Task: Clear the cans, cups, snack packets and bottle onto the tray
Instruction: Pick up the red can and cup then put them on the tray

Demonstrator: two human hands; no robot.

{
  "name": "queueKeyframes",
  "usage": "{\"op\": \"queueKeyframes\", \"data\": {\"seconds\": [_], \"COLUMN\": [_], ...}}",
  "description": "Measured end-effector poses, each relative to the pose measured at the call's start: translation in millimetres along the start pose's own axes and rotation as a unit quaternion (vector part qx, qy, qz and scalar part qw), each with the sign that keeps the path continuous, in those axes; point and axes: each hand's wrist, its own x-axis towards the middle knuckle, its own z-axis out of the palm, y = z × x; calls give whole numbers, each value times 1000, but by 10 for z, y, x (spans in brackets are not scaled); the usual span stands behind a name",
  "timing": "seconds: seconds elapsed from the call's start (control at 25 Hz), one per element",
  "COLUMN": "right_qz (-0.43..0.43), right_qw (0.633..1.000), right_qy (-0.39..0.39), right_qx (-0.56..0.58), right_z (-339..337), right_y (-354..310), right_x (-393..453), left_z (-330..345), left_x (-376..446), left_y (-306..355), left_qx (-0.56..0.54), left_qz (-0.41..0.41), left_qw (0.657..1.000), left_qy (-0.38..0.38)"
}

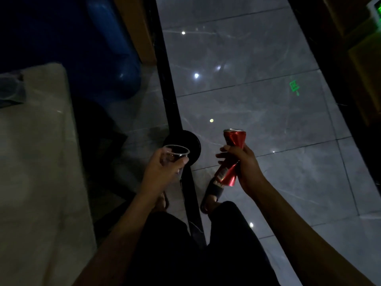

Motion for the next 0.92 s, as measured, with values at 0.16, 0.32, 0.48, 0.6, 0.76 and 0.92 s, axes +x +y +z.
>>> {"op": "queueKeyframes", "data": {"seconds": [0.16,0.32,0.48,0.6,0.76,0.92], "right_qz": [13,57,107,116,130,119], "right_qw": [997,994,991,989,982,973], "right_qy": [80,94,60,43,32,-6], "right_qx": [-12,-26,-50,-82,-134,-198], "right_z": [194,442,569,535,402,318], "right_y": [570,1402,2126,2469,2643,2735], "right_x": [655,1408,2160,2746,3239,3368], "left_z": [-130,-201,-145,-22,235,501], "left_x": [811,1557,2219,2608,3015,3353], "left_y": [-353,-931,-1532,-1957,-2244,-2516], "left_qx": [21,24,6,20,27,47], "left_qz": [8,-43,-103,-127,-119,-121], "left_qw": [1000,998,994,991,991,990], "left_qy": [-21,-33,-32,-27,-45,-55]}}
